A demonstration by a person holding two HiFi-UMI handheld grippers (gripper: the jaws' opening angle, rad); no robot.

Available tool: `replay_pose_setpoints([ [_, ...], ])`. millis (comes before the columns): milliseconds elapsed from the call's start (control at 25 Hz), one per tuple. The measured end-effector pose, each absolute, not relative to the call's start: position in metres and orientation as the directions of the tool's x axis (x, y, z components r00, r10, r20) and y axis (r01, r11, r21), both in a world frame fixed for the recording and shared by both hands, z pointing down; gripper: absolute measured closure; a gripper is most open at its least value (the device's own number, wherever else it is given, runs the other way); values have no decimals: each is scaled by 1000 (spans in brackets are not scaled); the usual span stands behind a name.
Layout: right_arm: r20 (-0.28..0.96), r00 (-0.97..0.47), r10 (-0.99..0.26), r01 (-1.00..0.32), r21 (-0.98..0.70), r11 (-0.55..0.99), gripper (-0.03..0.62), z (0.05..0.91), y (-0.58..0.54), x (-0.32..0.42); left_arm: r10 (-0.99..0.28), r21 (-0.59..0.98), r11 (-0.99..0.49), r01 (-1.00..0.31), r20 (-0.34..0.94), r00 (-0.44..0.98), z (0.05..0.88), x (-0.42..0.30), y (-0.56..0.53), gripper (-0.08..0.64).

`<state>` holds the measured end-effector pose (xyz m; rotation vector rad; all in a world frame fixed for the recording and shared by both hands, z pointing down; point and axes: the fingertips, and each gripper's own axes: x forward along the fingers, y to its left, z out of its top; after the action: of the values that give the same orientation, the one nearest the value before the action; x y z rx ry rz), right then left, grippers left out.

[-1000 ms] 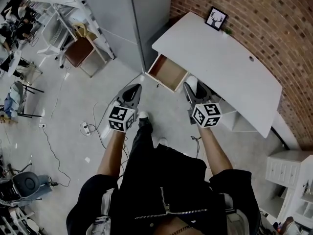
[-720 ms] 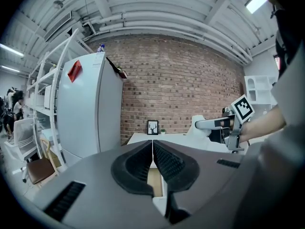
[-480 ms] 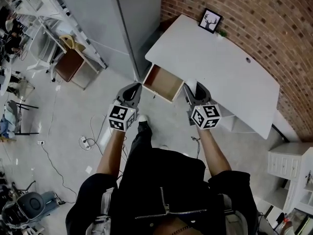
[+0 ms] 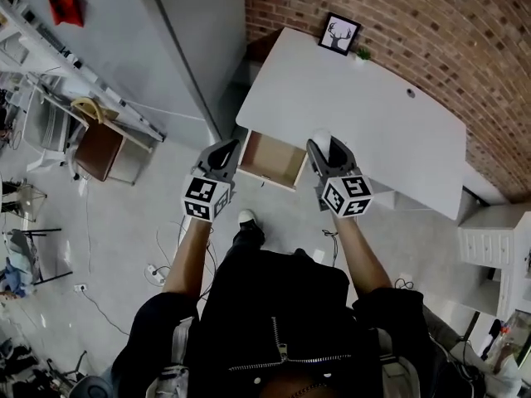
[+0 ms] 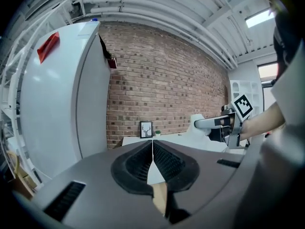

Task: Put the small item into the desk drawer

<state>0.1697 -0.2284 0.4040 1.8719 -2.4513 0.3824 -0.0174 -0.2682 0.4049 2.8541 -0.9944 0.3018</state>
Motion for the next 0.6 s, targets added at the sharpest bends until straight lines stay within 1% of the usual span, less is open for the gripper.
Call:
replay_pose_setpoints([
  [280, 185, -217, -958, -967, -173, 186, 419, 407, -259, 159, -539, 46, -826, -562, 226, 811, 414, -14, -312, 538],
  [600, 207, -221, -953, -969, -155, 191, 419, 409, -282, 167, -525, 78, -829, -555, 234, 818, 418, -1, -338, 538],
])
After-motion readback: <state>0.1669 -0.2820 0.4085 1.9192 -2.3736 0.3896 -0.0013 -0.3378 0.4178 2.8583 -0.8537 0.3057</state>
